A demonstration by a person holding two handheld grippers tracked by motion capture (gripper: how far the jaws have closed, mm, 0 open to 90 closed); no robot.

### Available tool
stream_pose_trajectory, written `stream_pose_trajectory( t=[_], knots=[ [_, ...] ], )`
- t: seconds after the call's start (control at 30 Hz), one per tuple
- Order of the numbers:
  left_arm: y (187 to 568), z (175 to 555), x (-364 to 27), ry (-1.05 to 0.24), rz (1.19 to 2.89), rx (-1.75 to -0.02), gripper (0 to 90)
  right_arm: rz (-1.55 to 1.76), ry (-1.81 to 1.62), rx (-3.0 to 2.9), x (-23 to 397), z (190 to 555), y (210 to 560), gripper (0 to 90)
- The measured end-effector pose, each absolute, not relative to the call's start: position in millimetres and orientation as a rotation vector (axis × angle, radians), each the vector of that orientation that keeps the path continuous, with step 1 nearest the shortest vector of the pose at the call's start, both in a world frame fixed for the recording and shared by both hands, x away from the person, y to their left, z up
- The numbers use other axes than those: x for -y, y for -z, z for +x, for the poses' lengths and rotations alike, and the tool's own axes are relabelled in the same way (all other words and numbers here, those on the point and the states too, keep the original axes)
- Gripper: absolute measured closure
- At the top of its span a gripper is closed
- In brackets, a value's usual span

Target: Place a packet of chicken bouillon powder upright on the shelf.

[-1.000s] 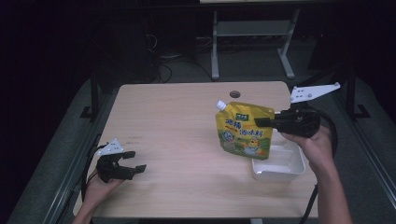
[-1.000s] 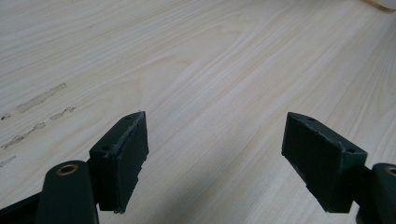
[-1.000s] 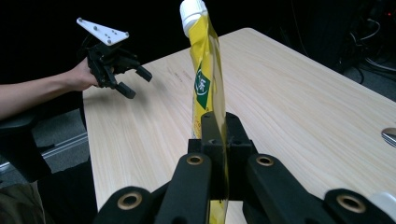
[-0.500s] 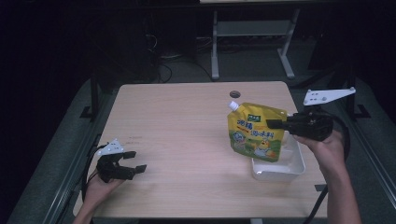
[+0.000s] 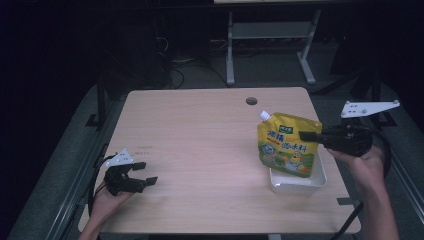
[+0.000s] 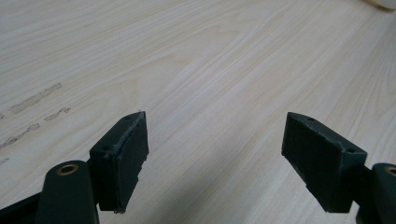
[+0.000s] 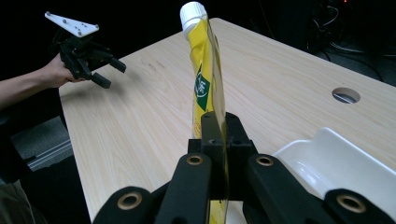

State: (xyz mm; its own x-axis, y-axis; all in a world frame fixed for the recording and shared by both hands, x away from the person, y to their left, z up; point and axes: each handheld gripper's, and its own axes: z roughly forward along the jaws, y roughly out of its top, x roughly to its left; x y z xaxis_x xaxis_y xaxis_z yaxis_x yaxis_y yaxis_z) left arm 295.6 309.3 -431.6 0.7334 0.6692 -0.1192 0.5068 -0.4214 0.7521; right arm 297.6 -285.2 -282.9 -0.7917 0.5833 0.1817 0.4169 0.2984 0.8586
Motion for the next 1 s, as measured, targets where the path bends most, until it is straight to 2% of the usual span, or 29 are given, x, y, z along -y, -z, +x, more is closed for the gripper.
stream_pose_trajectory(
  t=[0.43,1.0],
  knots=[
    [432.2,295.9,-308.2,-0.245,2.106,-0.885,21.9,0.983,-1.505,-2.356,305.5,289.8,287.4,89.6],
    [431.9,295.5,-307.5,-0.244,2.106,-0.881,21.9,1.011,-1.514,-2.334,312.4,289.3,298.2,89.6]
  ],
)
